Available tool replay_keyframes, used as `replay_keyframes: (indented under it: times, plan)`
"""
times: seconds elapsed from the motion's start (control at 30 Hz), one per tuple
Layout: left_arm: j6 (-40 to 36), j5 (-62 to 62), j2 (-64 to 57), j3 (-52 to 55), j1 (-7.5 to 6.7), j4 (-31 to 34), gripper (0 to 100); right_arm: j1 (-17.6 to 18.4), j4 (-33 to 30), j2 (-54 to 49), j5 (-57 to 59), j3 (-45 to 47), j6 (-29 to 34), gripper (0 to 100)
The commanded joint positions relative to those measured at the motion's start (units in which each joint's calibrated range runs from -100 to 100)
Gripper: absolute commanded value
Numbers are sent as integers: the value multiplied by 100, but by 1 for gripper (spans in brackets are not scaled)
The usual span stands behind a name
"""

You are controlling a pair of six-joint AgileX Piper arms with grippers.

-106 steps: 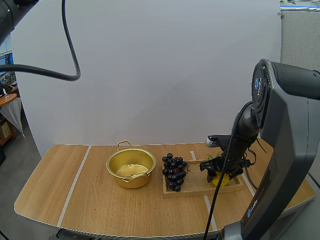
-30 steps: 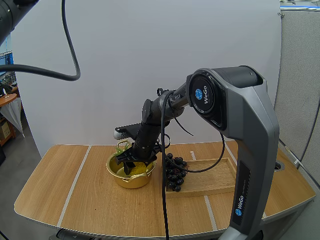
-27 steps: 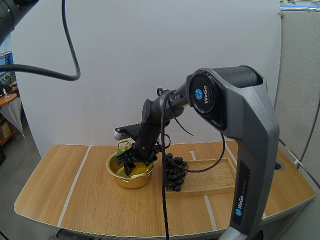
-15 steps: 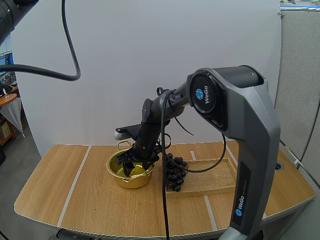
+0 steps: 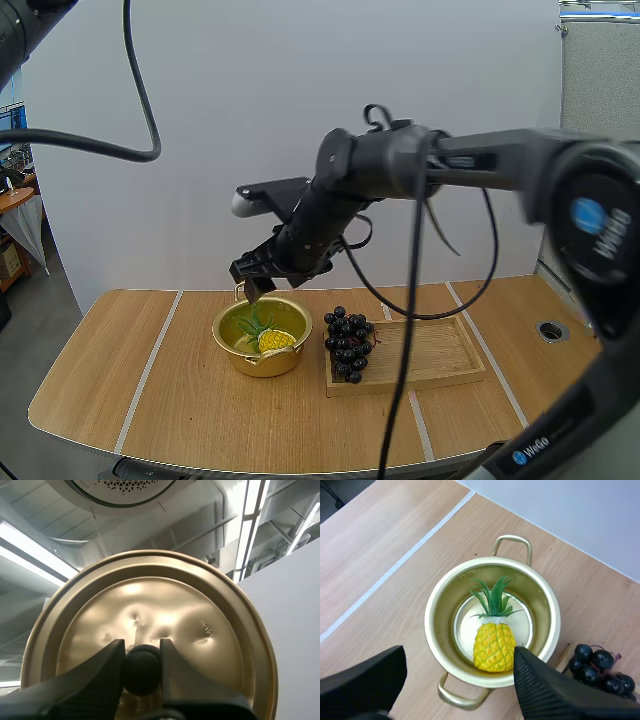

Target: Open the pot, put the pineapple inside, and close it

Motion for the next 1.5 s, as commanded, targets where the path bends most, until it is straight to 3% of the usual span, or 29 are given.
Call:
replay_keyframes:
  times: [0.0,0.63,0.8,1.07,1.17,1.2,1.27,1.47]
  plan:
    - [-47,-182,-18,-54,-21,-16,0,-1,13,-1102,-8,631,-1,100]
    - [-47,-182,-18,-54,-21,-16,0,-1,-1369,-4913,283,2747,1274,100]
    - [-47,-182,-18,-54,-21,-16,0,-1,-1852,-5467,1073,2821,1691,100]
    - [-47,-182,-18,-54,-21,-16,0,-1,-1877,-6051,1842,2834,1789,99]
    - [-47,-182,-18,-54,-21,-16,0,-1,-1777,-6303,2005,2834,1789,48]
    - [-47,-182,-18,-54,-21,-16,0,-1,-1757,-6366,2067,2834,1789,38]
    - [-47,-182,-18,-54,-21,-16,0,-1,-1683,-6531,2186,2834,1789,0]
    - [-47,-182,-18,-54,-21,-16,0,-1,-1748,-7034,2427,2834,1789,0]
